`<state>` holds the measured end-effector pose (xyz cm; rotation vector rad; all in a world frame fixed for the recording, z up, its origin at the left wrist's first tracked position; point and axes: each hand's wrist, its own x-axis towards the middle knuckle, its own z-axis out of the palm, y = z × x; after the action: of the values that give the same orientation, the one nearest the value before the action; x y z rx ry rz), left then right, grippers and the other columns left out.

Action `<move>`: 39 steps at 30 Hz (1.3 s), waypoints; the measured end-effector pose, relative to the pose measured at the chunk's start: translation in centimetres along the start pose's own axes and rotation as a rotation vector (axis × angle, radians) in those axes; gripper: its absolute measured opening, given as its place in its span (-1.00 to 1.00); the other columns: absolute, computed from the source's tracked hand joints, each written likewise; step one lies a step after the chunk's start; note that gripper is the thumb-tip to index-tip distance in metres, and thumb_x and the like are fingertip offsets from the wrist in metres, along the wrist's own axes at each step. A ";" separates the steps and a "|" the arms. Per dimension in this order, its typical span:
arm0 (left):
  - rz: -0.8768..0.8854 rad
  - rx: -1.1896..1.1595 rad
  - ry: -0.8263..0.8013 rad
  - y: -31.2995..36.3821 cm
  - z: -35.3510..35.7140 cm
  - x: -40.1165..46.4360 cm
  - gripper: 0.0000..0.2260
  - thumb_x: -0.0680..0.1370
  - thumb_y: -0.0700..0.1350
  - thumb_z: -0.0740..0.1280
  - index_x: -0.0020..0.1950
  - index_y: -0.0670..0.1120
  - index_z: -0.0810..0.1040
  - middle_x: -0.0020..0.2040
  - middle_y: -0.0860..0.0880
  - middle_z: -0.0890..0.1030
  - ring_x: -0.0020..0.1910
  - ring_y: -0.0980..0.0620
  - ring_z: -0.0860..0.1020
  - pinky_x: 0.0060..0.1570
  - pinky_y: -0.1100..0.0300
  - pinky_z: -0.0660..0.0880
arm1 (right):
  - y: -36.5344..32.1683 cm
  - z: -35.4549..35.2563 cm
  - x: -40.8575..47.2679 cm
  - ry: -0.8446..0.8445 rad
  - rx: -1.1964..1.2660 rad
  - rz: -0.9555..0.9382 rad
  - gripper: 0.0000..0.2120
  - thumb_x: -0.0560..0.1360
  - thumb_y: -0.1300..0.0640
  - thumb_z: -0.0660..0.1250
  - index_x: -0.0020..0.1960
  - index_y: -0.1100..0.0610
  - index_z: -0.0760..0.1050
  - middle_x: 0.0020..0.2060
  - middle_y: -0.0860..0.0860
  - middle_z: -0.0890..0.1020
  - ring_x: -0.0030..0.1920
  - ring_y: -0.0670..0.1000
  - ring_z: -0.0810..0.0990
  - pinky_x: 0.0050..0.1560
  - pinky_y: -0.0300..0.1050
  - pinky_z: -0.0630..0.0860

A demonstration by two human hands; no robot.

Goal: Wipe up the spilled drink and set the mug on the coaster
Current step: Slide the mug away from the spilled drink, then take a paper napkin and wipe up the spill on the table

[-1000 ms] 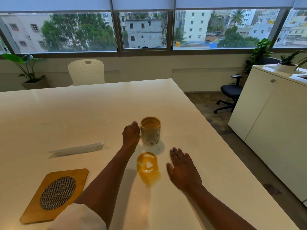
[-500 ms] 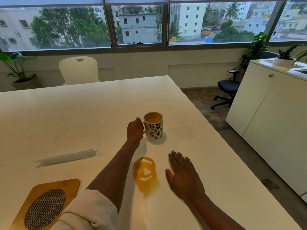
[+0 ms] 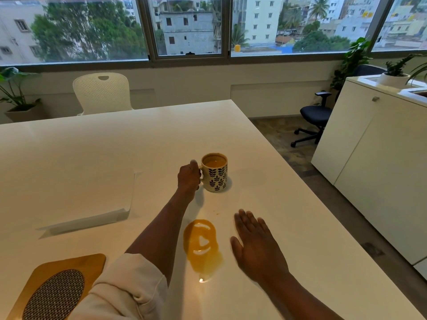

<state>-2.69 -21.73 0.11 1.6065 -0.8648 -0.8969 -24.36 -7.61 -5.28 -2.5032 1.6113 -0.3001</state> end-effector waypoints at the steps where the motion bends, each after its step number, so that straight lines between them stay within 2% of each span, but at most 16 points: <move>1: 0.000 0.003 -0.002 0.0 0.0 0.0 -0.61 0.68 0.02 0.04 -0.23 -0.17 0.41 -0.30 -0.10 0.44 -0.40 0.00 0.34 -0.42 0.20 0.26 | 0.0 0.0 0.0 -0.004 -0.005 -0.005 -0.38 0.60 -0.18 -0.19 0.60 0.05 -0.08 0.59 -0.04 0.00 0.59 -0.07 -0.09 0.58 -0.04 -0.12; 4: 0.009 0.017 0.002 -0.1 0.0 0.1 -0.60 0.68 0.03 0.04 -0.20 -0.19 0.43 -0.33 -0.07 0.44 -0.39 0.01 0.36 -0.42 0.21 0.27 | 0.0 0.2 -0.1 -0.014 -0.023 -0.014 -0.38 0.61 -0.17 -0.20 0.60 0.06 -0.10 0.60 -0.02 -0.02 0.59 -0.05 -0.10 0.58 -0.03 -0.12; 12: 0.003 0.014 0.024 -0.6 -0.2 0.1 -0.61 0.65 0.01 0.06 -0.29 -0.13 0.42 -0.31 -0.09 0.47 -0.37 0.00 0.39 -0.42 0.21 0.29 | -0.1 0.3 0.0 -0.012 -0.043 -0.016 -0.38 0.61 -0.17 -0.19 0.60 0.07 -0.11 0.60 -0.01 -0.02 0.59 -0.04 -0.10 0.58 -0.03 -0.12; 18: 0.007 0.029 0.013 -0.4 -0.4 -0.4 -0.61 0.66 0.03 0.06 -0.16 -0.19 0.50 -0.22 -0.14 0.53 -0.37 -0.01 0.42 -0.40 0.18 0.34 | 0.0 0.1 0.1 -0.019 -0.039 -0.014 -0.38 0.61 -0.16 -0.17 0.60 0.07 -0.10 0.60 -0.01 -0.01 0.59 -0.04 -0.09 0.58 -0.01 -0.10; 22: 0.092 0.138 0.018 -0.5 -1.1 -1.0 -0.52 0.67 0.13 0.03 -0.02 -0.23 0.53 -0.20 -0.11 0.55 -0.30 -0.02 0.49 -0.36 0.18 0.40 | 0.1 0.2 0.2 -0.016 -0.042 -0.015 -0.39 0.62 -0.17 -0.17 0.60 0.07 -0.09 0.60 -0.01 -0.01 0.59 -0.04 -0.09 0.58 -0.01 -0.09; 25: 0.106 0.199 0.030 -0.5 -2.2 -1.5 -0.55 0.65 0.17 0.06 0.02 -0.19 0.49 -0.18 -0.11 0.55 -0.32 0.02 0.50 -0.31 0.15 0.45 | 0.2 0.2 0.1 -0.010 -0.038 -0.016 -0.39 0.63 -0.16 -0.14 0.60 0.08 -0.07 0.59 0.00 0.02 0.59 -0.03 -0.07 0.58 -0.01 -0.09; 27: 0.098 0.247 0.032 -0.5 -3.3 -1.8 -0.62 0.63 0.15 0.11 0.06 -0.16 0.49 -0.09 -0.11 0.59 -0.24 -0.01 0.55 -0.22 0.07 0.53 | 0.2 0.3 0.2 -0.003 -0.041 -0.011 -0.39 0.63 -0.15 -0.13 0.60 0.08 -0.07 0.59 0.01 0.02 0.59 -0.02 -0.05 0.58 -0.02 -0.09; 29: 0.106 0.320 0.050 -0.7 -4.7 -2.2 -0.68 0.60 0.09 0.18 0.09 -0.15 0.50 0.01 -0.14 0.62 -0.08 -0.11 0.60 0.00 -0.05 0.59 | 0.2 0.3 0.2 -0.001 -0.055 -0.009 -0.39 0.63 -0.15 -0.12 0.60 0.08 -0.07 0.60 0.00 0.02 0.59 -0.03 -0.05 0.58 -0.02 -0.09; 31: 0.135 0.394 0.071 -1.0 -6.4 -2.7 -0.72 0.58 0.02 0.23 0.11 -0.18 0.52 0.05 -0.15 0.63 0.02 -0.17 0.60 0.11 -0.11 0.56 | 0.2 0.2 0.2 -0.006 -0.050 -0.007 -0.39 0.63 -0.14 -0.11 0.60 0.08 -0.06 0.60 0.00 0.02 0.59 -0.03 -0.05 0.58 -0.02 -0.09; 33: 0.164 0.449 0.102 -1.4 -8.2 -3.2 -0.77 0.58 -0.04 0.26 0.09 -0.18 0.54 0.04 -0.13 0.64 0.05 -0.15 0.58 0.12 -0.02 0.53 | 0.2 0.1 0.1 -0.006 -0.042 -0.005 -0.40 0.63 -0.14 -0.09 0.60 0.08 -0.05 0.60 0.00 0.03 0.59 -0.03 -0.03 0.58 -0.03 -0.09; 36: 0.201 0.511 0.151 -2.1 -11.1 -3.9 -0.85 0.56 -0.10 0.27 0.01 -0.15 0.56 0.01 -0.11 0.64 0.04 -0.12 0.56 0.00 0.14 0.40 | 0.2 0.1 0.1 0.006 -0.057 -0.009 -0.40 0.63 -0.13 -0.08 0.60 0.09 -0.03 0.59 0.01 0.05 0.59 -0.02 -0.01 0.58 -0.02 -0.06; 39: 0.228 0.545 0.201 -2.8 -13.9 -4.5 -0.88 0.56 -0.13 0.28 -0.02 -0.14 0.57 -0.01 -0.10 0.65 0.04 -0.12 0.56 -0.03 0.18 0.36 | 0.1 0.0 0.1 0.018 -0.060 -0.009 -0.41 0.63 -0.12 -0.06 0.60 0.10 0.00 0.59 0.02 0.08 0.58 -0.01 0.02 0.57 -0.02 -0.04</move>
<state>7.82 -11.14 0.20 1.9676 -1.1845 -0.3403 -24.38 -7.69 -5.28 -2.5600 1.6403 -0.2802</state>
